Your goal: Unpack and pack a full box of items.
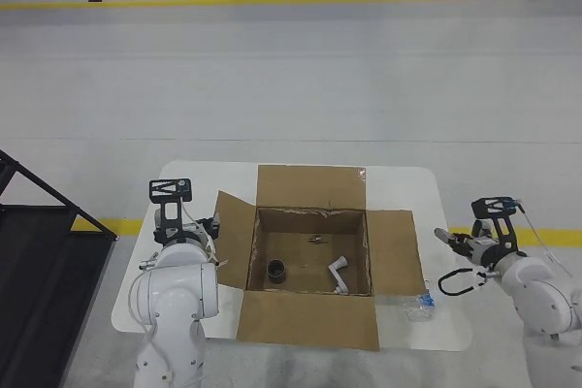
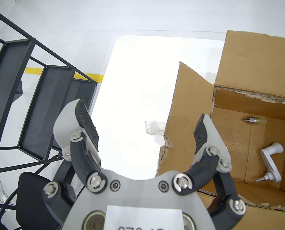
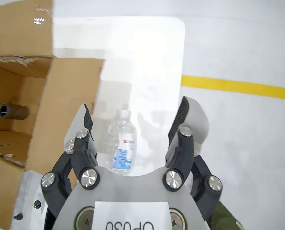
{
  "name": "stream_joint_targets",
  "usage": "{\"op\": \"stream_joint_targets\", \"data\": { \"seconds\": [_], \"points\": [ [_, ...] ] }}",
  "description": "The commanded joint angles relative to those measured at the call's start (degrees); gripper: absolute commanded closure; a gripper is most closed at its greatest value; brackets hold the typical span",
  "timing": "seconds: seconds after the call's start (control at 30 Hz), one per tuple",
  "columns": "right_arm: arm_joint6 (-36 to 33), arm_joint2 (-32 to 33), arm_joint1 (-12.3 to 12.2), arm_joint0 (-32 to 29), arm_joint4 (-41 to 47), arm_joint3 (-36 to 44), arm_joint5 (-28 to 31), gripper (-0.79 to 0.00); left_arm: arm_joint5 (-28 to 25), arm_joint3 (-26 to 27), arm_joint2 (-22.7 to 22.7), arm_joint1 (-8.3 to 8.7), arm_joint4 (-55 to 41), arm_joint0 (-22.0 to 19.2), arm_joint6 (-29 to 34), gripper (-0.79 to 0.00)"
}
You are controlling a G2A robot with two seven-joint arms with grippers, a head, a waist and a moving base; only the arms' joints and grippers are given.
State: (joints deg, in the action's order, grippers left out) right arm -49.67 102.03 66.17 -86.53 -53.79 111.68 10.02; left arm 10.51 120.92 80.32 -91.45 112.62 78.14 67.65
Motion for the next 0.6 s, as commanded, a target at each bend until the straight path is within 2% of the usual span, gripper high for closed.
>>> {"op": "stream_joint_targets", "data": {
  "seconds": [0.0, 0.17, 0.37, 0.57],
  "points": [
    [-0.46, -2.33, 0.05, 0.69, 0.97, 2.96, 0.44, 0.000, 0.01, -0.06, 0.84, 0.09, -0.03, 0.52, -2.27, -0.785],
    [-2.31, -12.47, 0.31, 5.40, 1.24, 4.87, 2.76, 0.000, -1.95, 0.88, 3.41, 0.40, 0.44, 1.07, -5.11, -0.785],
    [-5.60, -29.52, 1.71, 14.61, -1.65, -3.30, 1.29, 0.000, -9.42, 3.05, 9.34, 1.11, -2.32, 1.03, -5.87, -0.785],
    [-3.62, -45.07, 4.07, 22.37, -11.99, -11.53, -2.87, 0.000, -14.69, 5.91, 15.15, 1.68, -8.09, 1.37, -3.86, -0.785]
  ]
}}
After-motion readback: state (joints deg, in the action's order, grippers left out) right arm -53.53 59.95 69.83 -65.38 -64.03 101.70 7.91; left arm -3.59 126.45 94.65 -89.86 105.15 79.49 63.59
